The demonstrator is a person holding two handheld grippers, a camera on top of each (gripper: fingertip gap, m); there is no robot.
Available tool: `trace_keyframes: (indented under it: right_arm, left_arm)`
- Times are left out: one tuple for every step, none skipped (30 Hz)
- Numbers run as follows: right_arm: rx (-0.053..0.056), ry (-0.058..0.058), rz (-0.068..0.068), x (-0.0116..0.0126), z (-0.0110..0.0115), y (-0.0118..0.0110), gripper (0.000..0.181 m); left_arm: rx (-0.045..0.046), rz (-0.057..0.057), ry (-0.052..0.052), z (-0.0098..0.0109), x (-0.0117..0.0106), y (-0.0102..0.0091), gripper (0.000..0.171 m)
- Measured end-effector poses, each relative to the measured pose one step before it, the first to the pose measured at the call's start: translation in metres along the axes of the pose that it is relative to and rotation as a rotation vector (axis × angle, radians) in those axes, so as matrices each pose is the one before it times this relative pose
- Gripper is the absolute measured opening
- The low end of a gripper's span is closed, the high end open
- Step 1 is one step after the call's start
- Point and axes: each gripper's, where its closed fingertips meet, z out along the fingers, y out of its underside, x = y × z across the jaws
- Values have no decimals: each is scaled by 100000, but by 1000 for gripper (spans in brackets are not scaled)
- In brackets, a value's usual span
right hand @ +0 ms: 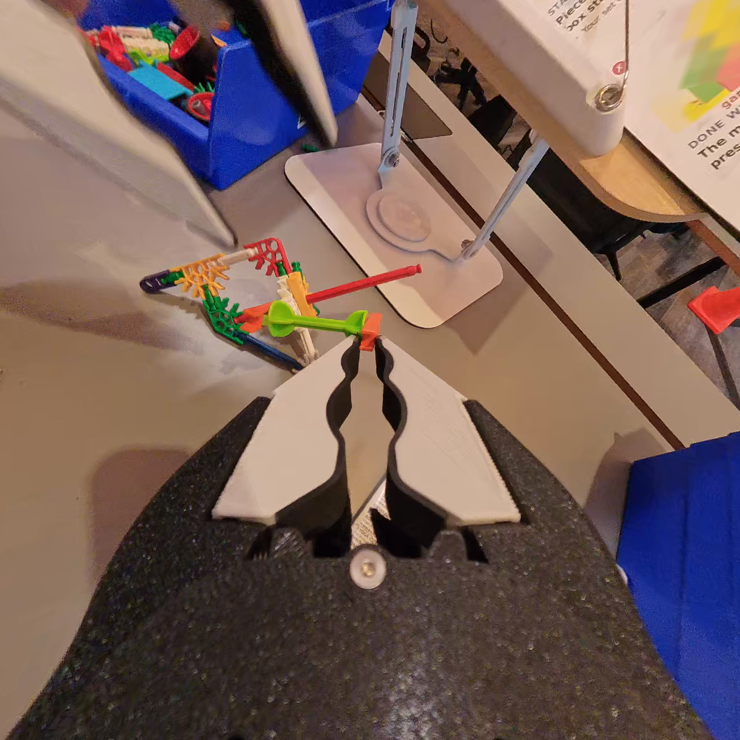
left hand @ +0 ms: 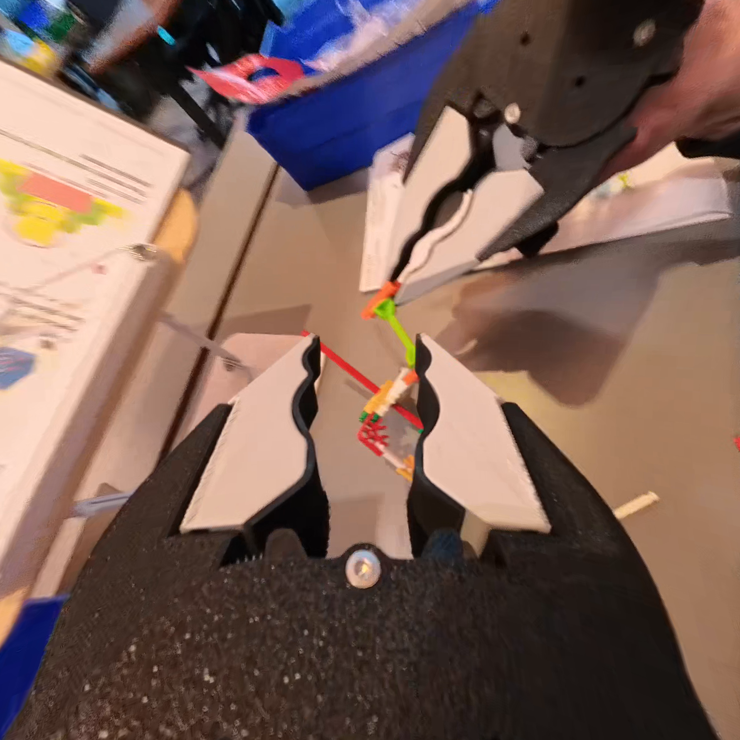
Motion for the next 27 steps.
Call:
trace_keyframes:
  right_arm:
    - [1628, 198, 700, 49, -82, -293, 4]
    - [1344, 331, 482, 47, -117, -311, 4]
    - [418, 28, 436, -17, -79, -152, 4]
    - [799, -361, 1046, -42, -27, -120, 4]
    - [246, -97, 1769, 53, 34, 3, 4]
    - [-561, 192, 1104, 115, 40, 143, 4]
    - [-219, 1142, 387, 264, 3, 102, 4]
    - [11, 1162, 1396, 333, -23, 58, 4]
    - [91, 134, 1207, 206, 9, 78, 4]
    - [-318, 294, 260, 177, 28, 162, 4]
    - [-327, 145, 848, 108, 59, 133, 4]
    - [-672, 1149, 497, 237, 109, 152, 4]
    - [-1335, 1287, 243, 231, 150, 207, 4]
    - [-515, -215, 338, -17, 78, 45, 4]
    - [101, 798, -828, 84, -11, -69, 4]
    - [-343, 1739, -2237, 63, -10, -56, 4]
    - [-537, -196, -1582, -190, 83, 38, 4]
    - [133, -761, 829, -103, 94, 54, 4]
    - [1187, -209, 2076, 113, -49, -96, 4]
    - [885, -431, 1156, 83, -142, -127, 4]
    - [1454, 458, 607, 158, -205, -233, 4]
    - [774, 2355, -1300, 243, -186, -224, 4]
    - [-173, 2578, -3098, 91, -140, -165, 4]
    - [798, 1483, -1145, -23, -121, -269, 4]
    - [1780, 594, 891, -71, -92, -363, 5]
    - [2185, 386, 565, -95, -137, -479, 4]
    - [1007, -95, 340, -72, -108, -345, 4]
  left_arm:
    - [-3351, -1139, 1982, 835, 564, 543, 45]
    - [-3896, -1689, 3289, 1014, 724, 675, 46]
    - [-4271, -1410, 5304, 1060, 1019, 779, 51]
    - [-3366, 539, 1756, 977, 492, 674, 55]
    - [-4046, 1093, -230, 803, 159, 760, 57]
    - [-3737, 2164, -683, 574, 56, 677, 58]
    - [-745, 2351, -1603, 343, -145, 222, 51]
    - [-166, 1334, -2161, 299, -317, 88, 35]
    - [680, 2583, -3607, 288, -480, -23, 18]
    - [1375, 3834, -1609, 210, -105, -129, 17]
    - [718, 2134, -550, 185, 4, -68, 14]
    - [687, 1254, -1187, 117, -168, -61, 14]
    - [1916, 544, -357, 40, -139, -236, 13]
    - [1204, 1069, 1403, 26, 71, -89, 12]
    - [1557, 3346, -163, -30, -1, -64, 12]
    - [2637, 2041, -757, -62, -106, -230, 11]
    - [495, -804, 2086, -18, 200, 74, 11]
    - [396, 514, 790, -15, 65, 182, 11]
    - [1112, -3279, -788, -27, -386, 116, 11]
    - [3201, -5881, 1101, -91, -261, -213, 11]
    - [3297, -5394, 886, -186, -371, -265, 11]
    - [3455, -4891, -402, -249, -574, -341, 11]
    - [3880, -6365, 1150, -303, -411, -443, 10]
    - [3807, -6128, 644, -347, -499, -364, 10]
    - [3885, -6488, 504, -397, -597, -311, 10]
    - [3886, -7800, 2513, -358, -347, -292, 9]
    - [2585, -4088, 2465, -233, -92, -123, 8]
